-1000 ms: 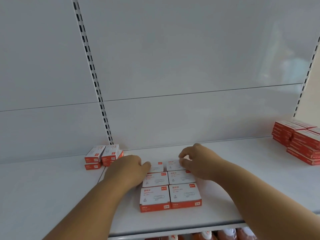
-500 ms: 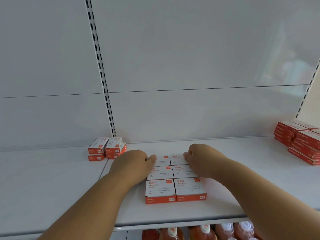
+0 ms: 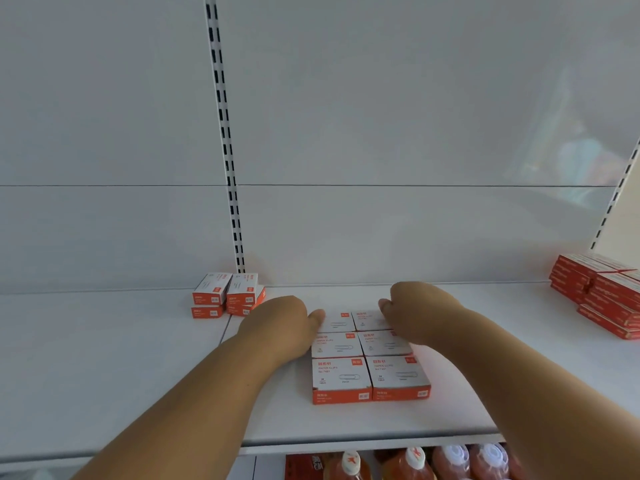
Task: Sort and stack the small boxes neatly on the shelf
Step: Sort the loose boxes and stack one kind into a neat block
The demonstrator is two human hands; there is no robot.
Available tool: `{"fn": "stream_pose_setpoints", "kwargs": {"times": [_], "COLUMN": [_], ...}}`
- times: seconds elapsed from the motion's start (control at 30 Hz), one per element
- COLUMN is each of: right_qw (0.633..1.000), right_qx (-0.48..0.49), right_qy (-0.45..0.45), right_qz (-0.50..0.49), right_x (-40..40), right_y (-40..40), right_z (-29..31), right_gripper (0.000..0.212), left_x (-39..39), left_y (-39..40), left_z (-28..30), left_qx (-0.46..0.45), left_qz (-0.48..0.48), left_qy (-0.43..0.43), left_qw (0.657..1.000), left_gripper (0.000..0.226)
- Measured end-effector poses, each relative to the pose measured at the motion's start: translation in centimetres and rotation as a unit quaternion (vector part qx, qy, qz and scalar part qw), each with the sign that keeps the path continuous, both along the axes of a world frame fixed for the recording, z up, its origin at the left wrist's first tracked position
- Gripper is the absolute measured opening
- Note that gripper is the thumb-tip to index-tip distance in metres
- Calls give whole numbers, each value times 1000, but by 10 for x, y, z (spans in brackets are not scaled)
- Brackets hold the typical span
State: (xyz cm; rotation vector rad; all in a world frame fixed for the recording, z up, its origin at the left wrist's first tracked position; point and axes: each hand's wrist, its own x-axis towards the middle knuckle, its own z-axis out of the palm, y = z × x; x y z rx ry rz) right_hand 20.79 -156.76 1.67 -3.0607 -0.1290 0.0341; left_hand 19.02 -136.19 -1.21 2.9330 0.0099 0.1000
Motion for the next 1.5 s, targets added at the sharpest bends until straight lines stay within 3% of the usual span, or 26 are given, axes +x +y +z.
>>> {"fn": "stream_pose_setpoints", "kwargs": {"times": [0.17,0.27,0.4,0.5,0.6,0.8,0.9,1.0,1.13,1.23,1.3,1.33,1.43,1.5], "right_qw": [996,991,981,982,980,941,917,911,903,821,756,742,747,737], "right_qx": [53,84,135,126,129,283,358,391,428,568,649,663,660,672], "right_qy": [-67,-78,-49,0,92,178,175,129,38,38,74,85,73,68], "right_qz": [21,73,128,139,118,43,29,18,10,25,42,50,44,29], "right_x": [4,7,15,26,34,35,27,21,13,-2,-12,-15,-16,-10], "right_y": [33,70,128,164,186,187,182,174,138,98,69,56,19,1], "right_z": [17,26,32,31,18,12,16,18,29,37,41,42,42,42], "right_gripper": [32,34,39,44,36,24,23,40,18,15,18,20,24,24], "left_x": [-1,0,2,9,16,14,10,4,-8,-18,-23,-23,-13,-3], "left_y": [28,57,104,120,124,122,119,113,105,91,75,66,36,16], "left_z": [21,28,20,8,-2,-2,3,8,18,21,27,30,43,49], "left_qx": [-5,-41,-117,-165,-136,-110,-238,-383,-482,-590,-618,-609,-567,-613], "left_qz": [10,55,148,211,220,196,132,74,37,-14,-51,-68,-72,-43], "left_qy": [-45,-152,-295,-228,-136,-167,-219,-199,-171,-139,-120,-117,-94,-57], "left_qw": [999,986,937,936,956,960,937,899,859,795,775,781,815,787], "left_gripper": [55,48,24,36,52,41,29,39,52,48,47,47,46,39]}}
